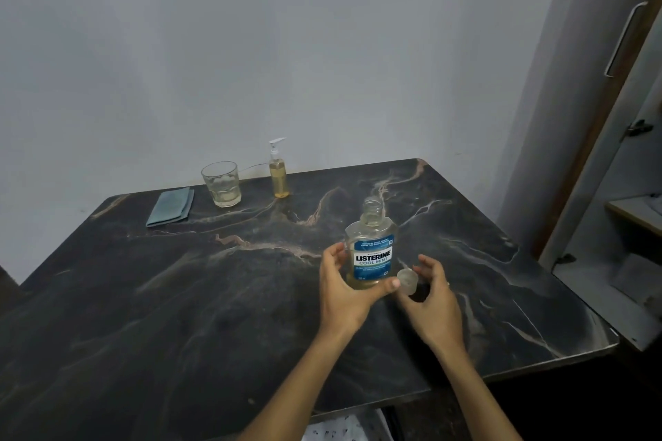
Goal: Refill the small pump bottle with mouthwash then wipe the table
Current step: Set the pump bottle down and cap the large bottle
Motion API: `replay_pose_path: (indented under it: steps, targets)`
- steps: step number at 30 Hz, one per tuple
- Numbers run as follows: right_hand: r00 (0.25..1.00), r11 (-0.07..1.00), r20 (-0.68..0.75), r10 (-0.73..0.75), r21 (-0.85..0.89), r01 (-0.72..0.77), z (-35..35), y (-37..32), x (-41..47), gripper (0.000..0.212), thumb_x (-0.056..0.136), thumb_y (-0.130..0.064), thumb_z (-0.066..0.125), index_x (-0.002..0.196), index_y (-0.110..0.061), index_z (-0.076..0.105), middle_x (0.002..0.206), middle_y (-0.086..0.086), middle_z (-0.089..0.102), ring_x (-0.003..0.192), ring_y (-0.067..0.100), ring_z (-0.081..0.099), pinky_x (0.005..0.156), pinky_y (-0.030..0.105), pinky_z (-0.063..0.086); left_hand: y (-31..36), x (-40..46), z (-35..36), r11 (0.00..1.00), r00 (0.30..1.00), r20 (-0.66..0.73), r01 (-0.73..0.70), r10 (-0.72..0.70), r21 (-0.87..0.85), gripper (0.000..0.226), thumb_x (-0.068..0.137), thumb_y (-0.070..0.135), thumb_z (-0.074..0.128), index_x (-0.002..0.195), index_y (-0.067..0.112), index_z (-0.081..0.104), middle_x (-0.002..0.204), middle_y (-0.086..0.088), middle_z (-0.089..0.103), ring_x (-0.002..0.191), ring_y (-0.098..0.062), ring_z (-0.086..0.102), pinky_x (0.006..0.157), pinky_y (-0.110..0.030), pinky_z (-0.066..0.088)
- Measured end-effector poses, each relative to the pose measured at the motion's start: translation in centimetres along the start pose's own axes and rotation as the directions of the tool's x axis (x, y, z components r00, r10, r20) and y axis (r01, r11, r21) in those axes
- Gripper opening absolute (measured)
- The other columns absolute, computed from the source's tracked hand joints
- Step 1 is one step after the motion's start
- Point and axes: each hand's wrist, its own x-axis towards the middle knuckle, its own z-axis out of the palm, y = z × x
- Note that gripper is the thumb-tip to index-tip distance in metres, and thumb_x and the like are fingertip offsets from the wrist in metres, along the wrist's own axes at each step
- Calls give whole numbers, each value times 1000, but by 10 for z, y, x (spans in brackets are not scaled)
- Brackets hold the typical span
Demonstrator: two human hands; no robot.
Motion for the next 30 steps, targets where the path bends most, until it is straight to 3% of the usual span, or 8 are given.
replay_pose_path:
  steps: [4,8,12,17,22,25,28,30]
  targets:
    - [998,996,-53,-24,-82,20,3,-1,-2,53,84,-31,69,130,-25,44,123,-7,61,113,18,57,98,47,43,-9,5,10,997,1000,15,8,-7,-71,81,53,19,92,118,29,43,113,17,56,98,18,53,77,-2,42]
    - [997,992,-74,-34,-121,25,5,1,-1,52,84,-30,68,130,-26,44,121,-8,61,111,17,57,96,42,45,-17,9,14,996,1000,8,22,-22,-84,57,66,7,84,106,29,51,102,11,65,94,7,61,79,-10,47]
    - [996,992,-75,-57,-119,47,6,5,-2,55,82,-29,70,130,-27,44,111,-13,59,108,16,56,77,29,43,-22,14,9,993,999,24,41,-39,-114,44,74,0,76,100,28,56,104,5,68,100,-7,64,88,-25,51]
    - [996,994,-67,-60,-92,54,4,6,-2,58,79,-25,73,130,-27,44,113,-10,58,102,11,55,74,26,38,-28,15,5,991,995,93,34,-22,-129,42,74,-5,73,101,24,58,99,7,70,96,-5,66,84,-21,50]
    - [991,997,-113,-66,26,69,3,5,-4,57,71,-12,77,118,-30,49,107,-8,55,92,6,55,74,22,41,-28,17,0,993,988,150,37,-19,-116,43,76,-3,73,104,26,56,103,7,68,98,-3,65,83,-17,48]
    - [987,987,-160,-22,157,48,1,7,-3,55,65,-5,80,96,-35,46,98,-4,58,86,11,60,72,23,46,-29,14,-2,993,986,168,43,-24,-111,43,78,-1,72,105,28,56,104,10,68,99,-1,64,83,-16,48]
    - [984,935,-179,13,350,51,-4,7,-1,52,64,0,82,82,-28,42,85,0,65,76,11,66,66,18,51,-28,11,-3,994,983,183,25,-5,-104,42,80,1,70,107,30,55,105,12,67,100,1,63,82,-13,47]
    - [985,894,-171,7,443,70,-11,1,3,45,62,1,84,79,-19,47,85,-1,67,79,8,67,68,15,52,-27,9,-4,995,982,186,9,10,-101,42,82,2,69,109,31,54,107,12,67,101,2,62,82,-12,46]
